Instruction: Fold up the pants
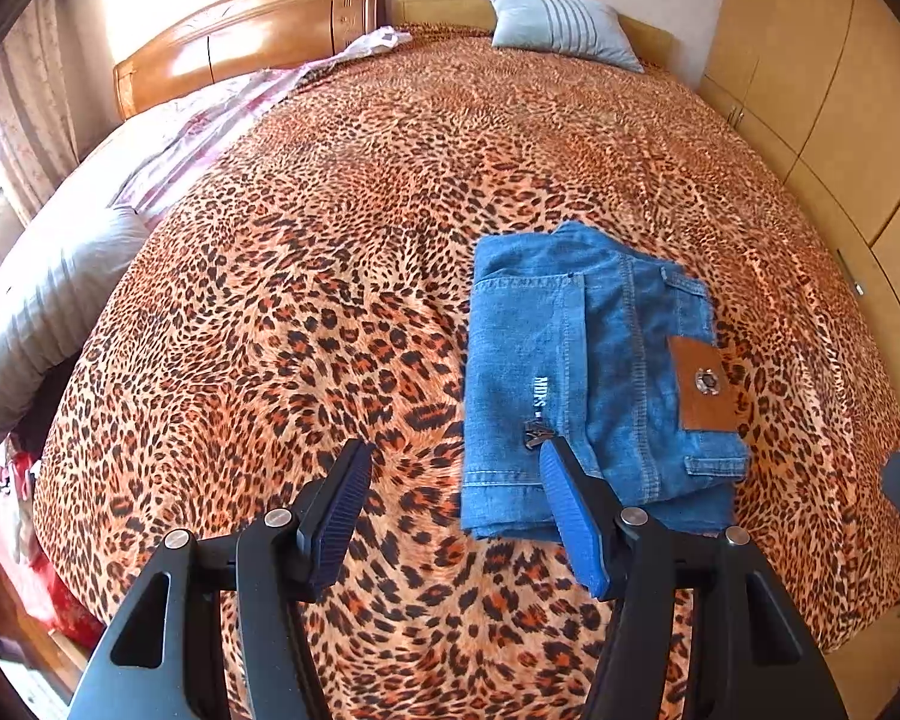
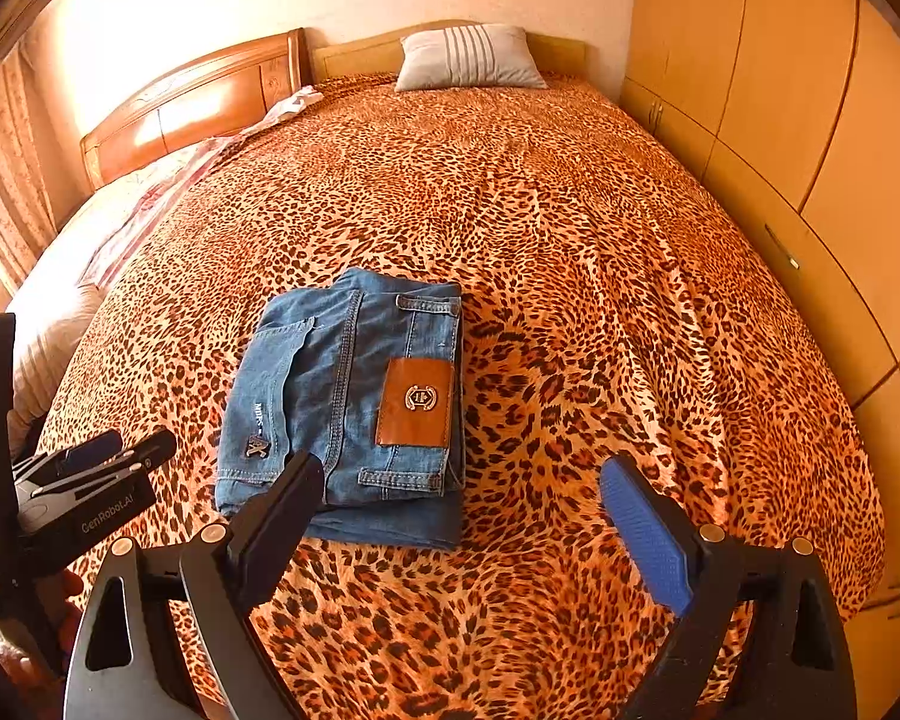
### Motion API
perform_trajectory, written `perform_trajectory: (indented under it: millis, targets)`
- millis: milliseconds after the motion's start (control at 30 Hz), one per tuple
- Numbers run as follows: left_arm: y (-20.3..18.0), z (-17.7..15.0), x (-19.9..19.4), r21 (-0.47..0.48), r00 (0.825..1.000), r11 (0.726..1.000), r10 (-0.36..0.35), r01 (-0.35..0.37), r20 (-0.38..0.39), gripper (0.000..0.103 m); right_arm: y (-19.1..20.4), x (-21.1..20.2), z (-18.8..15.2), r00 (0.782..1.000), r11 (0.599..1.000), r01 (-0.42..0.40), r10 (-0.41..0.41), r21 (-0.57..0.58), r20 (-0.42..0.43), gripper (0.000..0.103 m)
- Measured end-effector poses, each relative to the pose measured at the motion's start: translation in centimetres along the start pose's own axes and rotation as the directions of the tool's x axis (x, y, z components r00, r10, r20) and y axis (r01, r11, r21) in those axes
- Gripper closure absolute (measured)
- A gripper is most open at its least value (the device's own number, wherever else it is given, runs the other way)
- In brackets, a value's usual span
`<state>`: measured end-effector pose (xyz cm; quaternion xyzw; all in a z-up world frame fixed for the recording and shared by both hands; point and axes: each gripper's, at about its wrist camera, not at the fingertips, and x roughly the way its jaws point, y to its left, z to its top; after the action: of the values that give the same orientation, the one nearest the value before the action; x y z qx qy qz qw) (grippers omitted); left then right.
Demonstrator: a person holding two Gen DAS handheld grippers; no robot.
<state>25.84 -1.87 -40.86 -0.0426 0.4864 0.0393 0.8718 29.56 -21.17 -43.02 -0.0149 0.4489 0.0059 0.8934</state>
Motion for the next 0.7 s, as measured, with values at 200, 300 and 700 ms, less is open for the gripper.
perform_trajectory:
  millis: [200,300,700]
  targets:
    - [-2.3,-1.8,-1.5,0.030,1.000,1.000,-0.009,0.010,-0.006,0.044,-2.2,-1.7,-2.1,0.999,1.000,0.004,-0.006,0.027,0.044,0.004]
    - [-3.1,-2.8,-2.1,0.039,1.000,0.999,-0.006,0.006,-0.011,0.044,-2.8,-1.7,-2.8,1.000,0.999,0.006,-0.007,0.032,0.022,0.004]
    - [-4.2,-3.4,-4.3,0.013,0.999,0.999,-0.049,0.049,0.017,0.042,-3.7,-2.9,-3.6,0.999,1.000,-0.003,0.003,0.000,0.051,0.004]
